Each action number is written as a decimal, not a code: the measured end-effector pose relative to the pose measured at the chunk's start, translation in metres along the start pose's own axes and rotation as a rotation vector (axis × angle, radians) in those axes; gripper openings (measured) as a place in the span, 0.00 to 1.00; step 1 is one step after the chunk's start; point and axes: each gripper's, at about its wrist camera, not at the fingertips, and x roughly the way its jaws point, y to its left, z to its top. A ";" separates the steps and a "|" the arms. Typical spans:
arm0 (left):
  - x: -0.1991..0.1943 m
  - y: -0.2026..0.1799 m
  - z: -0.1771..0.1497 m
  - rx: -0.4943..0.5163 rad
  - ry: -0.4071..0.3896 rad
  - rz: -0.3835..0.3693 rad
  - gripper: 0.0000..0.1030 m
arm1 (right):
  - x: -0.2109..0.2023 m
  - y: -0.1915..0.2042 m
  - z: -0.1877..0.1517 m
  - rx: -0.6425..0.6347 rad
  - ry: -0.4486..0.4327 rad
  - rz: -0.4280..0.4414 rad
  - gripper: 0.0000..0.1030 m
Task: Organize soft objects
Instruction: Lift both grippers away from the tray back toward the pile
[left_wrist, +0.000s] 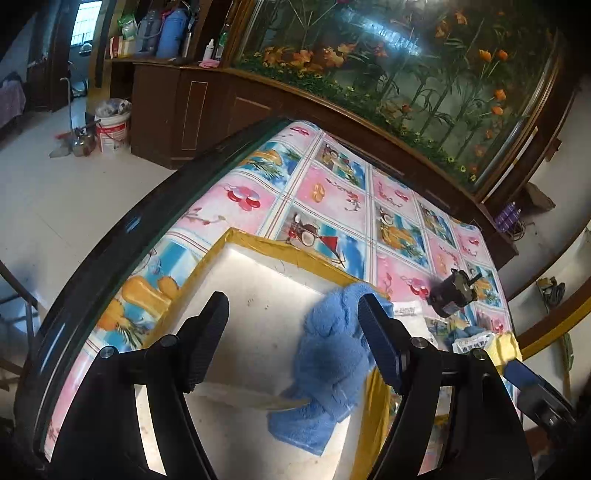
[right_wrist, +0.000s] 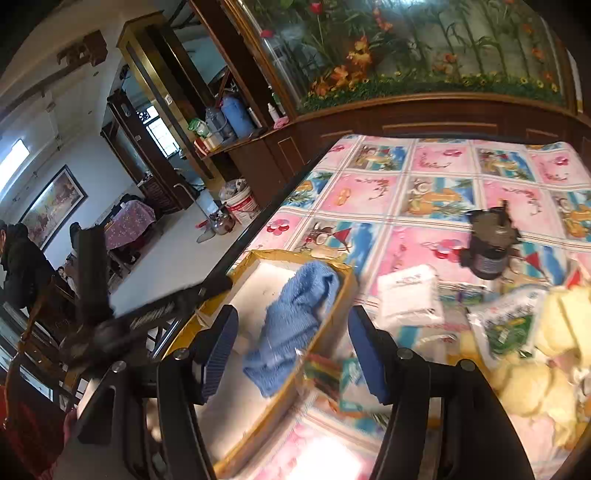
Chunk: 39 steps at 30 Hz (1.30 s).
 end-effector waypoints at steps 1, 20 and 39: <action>0.002 0.002 0.004 -0.010 0.014 0.005 0.71 | -0.011 -0.001 -0.002 0.003 -0.010 -0.004 0.60; -0.347 -0.097 -0.042 0.286 -0.331 -0.381 0.71 | -0.316 0.008 -0.012 -0.017 -0.419 -0.105 0.62; -0.308 -0.111 0.051 0.375 -0.452 -0.115 0.90 | -0.344 0.007 0.080 -0.058 -0.428 -0.611 0.85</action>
